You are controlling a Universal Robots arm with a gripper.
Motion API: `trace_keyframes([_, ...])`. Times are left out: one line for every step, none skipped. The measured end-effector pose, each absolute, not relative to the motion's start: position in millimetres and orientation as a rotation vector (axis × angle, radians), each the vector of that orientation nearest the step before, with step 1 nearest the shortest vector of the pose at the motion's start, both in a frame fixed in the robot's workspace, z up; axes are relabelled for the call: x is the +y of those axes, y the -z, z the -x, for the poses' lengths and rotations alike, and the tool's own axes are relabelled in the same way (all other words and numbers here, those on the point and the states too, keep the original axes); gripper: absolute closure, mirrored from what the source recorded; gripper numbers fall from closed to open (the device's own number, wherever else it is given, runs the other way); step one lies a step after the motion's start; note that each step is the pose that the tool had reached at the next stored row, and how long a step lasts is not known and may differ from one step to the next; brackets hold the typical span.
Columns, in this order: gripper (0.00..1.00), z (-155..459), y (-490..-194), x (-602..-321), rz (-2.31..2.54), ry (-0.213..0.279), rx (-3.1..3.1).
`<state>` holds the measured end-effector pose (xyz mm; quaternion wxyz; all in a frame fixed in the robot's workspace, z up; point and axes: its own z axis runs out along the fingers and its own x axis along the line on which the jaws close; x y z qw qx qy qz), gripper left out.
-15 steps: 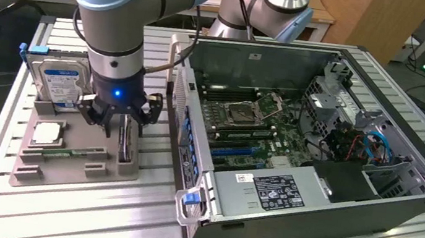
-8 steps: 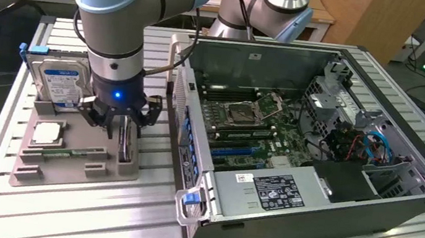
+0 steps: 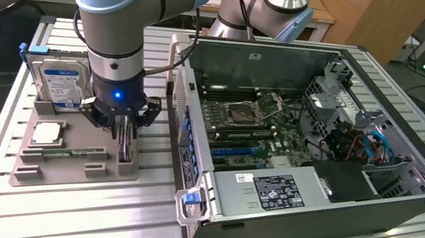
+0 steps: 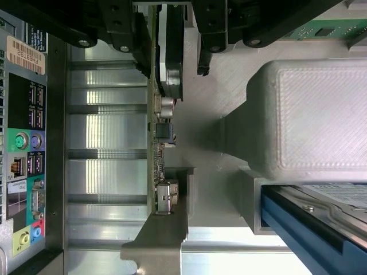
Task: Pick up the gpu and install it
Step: 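Pick up the gpu and move the gpu toward the slot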
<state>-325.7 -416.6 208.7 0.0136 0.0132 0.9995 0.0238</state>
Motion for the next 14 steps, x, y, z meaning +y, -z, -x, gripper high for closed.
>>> trace_keyframes([0.56, 325.6, -208.7, -415.7, -0.041, -0.074, 3.113])
trace_keyframes([0.56, 325.6, -208.7, -415.0, -0.041, -0.073, 3.113])
trace_keyframes([0.56, 325.6, -208.7, -414.5, -0.041, -0.072, 3.113])
trace_keyframes([0.56, 325.6, -208.7, -413.4, -0.041, -0.072, 3.113])
trace_keyframes([0.56, 325.6, -208.6, -413.2, -0.041, -0.072, 3.113])
trace_keyframes([0.56, 325.7, -208.5, -413.2, -0.041, -0.072, 3.113])
trace_keyframes([0.56, 325.7, -208.5, -413.2, -0.040, -0.072, 3.113])
trace_keyframes([0.56, 325.7, -208.5, -413.2, -0.040, -0.072, 3.113])
trace_keyframes([0.56, 325.8, -208.5, -413.2, -0.041, -0.072, 3.113])
trace_keyframes([0.56, 325.8, -208.5, -413.2, -0.041, -0.072, 3.113])
trace_keyframes([0.63, 325.8, -208.5, -413.2, -0.041, -0.072, 3.113])
trace_keyframes([0.63, 325.8, -208.5, -413.2, -0.041, -0.072, 3.113])
trace_keyframes([0.70, 325.8, -208.5, -413.2, -0.041, -0.072, 3.113])
trace_keyframes([0.70, 325.8, -208.5, -413.2, -0.041, -0.072, 3.113])
